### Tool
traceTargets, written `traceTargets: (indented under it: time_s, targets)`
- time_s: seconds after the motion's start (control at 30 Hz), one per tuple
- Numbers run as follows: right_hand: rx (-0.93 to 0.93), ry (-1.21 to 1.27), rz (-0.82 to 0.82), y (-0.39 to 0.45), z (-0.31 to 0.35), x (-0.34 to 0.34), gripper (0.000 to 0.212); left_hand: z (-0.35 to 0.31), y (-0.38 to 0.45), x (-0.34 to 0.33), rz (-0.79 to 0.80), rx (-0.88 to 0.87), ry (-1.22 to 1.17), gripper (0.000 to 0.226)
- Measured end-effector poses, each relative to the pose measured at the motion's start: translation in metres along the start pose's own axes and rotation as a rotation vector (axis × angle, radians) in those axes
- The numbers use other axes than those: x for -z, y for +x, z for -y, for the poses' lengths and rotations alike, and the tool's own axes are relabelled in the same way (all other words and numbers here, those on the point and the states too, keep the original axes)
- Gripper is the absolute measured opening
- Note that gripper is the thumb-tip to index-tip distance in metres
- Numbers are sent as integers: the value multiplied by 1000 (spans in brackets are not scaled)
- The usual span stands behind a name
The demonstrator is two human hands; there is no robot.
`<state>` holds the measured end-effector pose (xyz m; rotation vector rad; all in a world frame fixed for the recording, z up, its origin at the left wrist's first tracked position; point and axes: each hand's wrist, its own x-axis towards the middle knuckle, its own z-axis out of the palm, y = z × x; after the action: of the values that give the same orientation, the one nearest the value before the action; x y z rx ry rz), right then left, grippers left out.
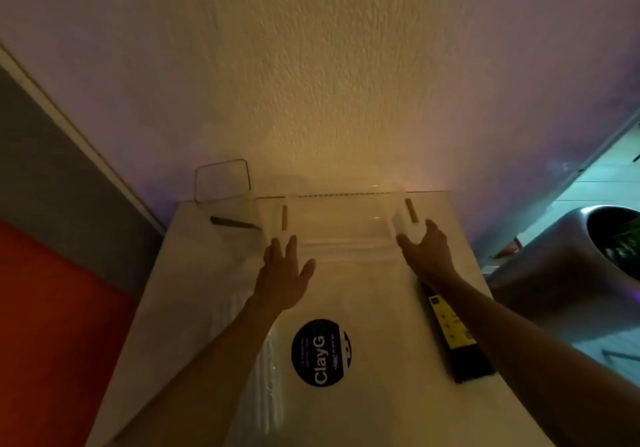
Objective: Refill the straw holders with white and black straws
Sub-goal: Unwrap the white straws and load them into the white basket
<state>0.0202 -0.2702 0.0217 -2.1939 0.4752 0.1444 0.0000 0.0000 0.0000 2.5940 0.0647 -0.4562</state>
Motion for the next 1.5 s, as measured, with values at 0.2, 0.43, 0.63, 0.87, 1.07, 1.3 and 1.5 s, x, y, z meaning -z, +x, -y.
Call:
traceTargets:
  time_s: [0.2,0.43,0.63,0.87,1.07,1.3,1.5]
  targets:
    - [-342,357,-36,39,-8,-18,82,-7,26,-7,-85,164,-304,70]
    - [-361,462,-15,52,-14,-40,52,4,62,-21,-169,286,-400,54]
    - [-304,364,-94,48,-22,-40,35,16,62,-30,-240,300,-492,45]
    - [-227,338,-190,1,-26,-32,27,13,14,-33,-303,272,-516,38]
    - [-162,351,-196,-68,-39,-11,26,10,-60,-32,-328,190,-528,31]
    - [-84,312,-166,-154,-82,8,27,15,-145,-62,-333,170,-531,32]
    - [-82,288,-154,-205,-119,13,35,29,-201,-99,-308,187,-509,35]
